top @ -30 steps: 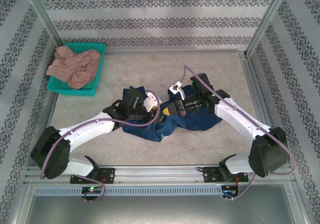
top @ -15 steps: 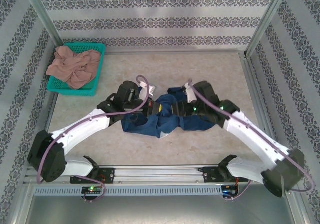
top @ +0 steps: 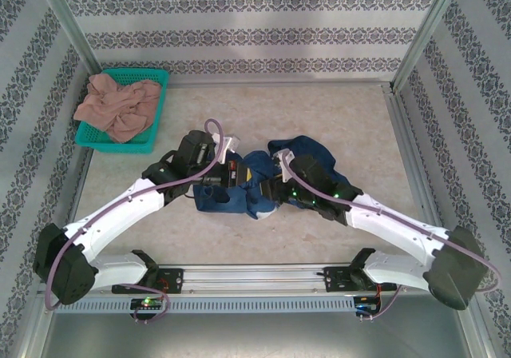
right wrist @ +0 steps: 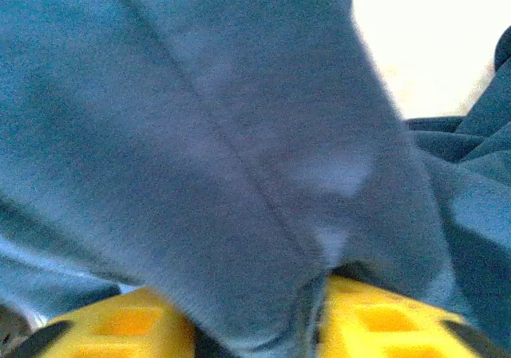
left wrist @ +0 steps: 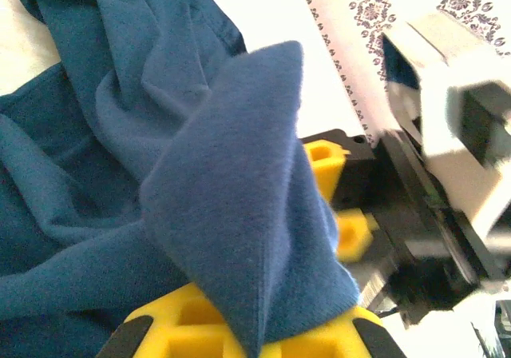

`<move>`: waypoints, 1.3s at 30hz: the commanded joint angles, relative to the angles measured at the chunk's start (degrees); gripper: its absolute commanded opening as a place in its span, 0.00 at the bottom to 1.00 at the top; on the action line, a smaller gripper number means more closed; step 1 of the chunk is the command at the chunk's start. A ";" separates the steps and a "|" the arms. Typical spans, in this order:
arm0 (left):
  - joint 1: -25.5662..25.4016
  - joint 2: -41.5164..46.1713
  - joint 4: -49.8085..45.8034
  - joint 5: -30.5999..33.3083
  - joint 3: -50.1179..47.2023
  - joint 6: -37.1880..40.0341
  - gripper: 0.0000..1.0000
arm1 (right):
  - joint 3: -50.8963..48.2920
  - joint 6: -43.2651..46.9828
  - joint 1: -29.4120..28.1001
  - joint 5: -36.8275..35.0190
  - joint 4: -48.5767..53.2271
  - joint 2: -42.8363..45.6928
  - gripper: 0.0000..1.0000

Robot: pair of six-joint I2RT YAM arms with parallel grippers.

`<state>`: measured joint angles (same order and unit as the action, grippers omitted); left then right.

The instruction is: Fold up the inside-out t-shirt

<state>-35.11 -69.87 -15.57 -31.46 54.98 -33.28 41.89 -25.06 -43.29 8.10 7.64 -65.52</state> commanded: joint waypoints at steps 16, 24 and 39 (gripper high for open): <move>6.16 7.68 -11.95 7.23 1.28 6.56 0.55 | -3.08 3.09 17.01 48.95 -11.60 7.62 0.00; -4.70 12.19 -17.53 18.86 3.24 9.86 0.63 | -2.06 2.24 17.12 47.12 -12.31 6.81 0.00; -4.48 -1.47 0.02 3.27 1.31 -0.26 0.58 | -3.40 3.25 17.45 45.63 -11.24 9.27 0.00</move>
<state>-39.64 -70.72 -20.12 -25.52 56.90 -31.22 37.78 -23.64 -26.35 53.39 -2.39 -57.65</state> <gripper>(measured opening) 0.594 0.067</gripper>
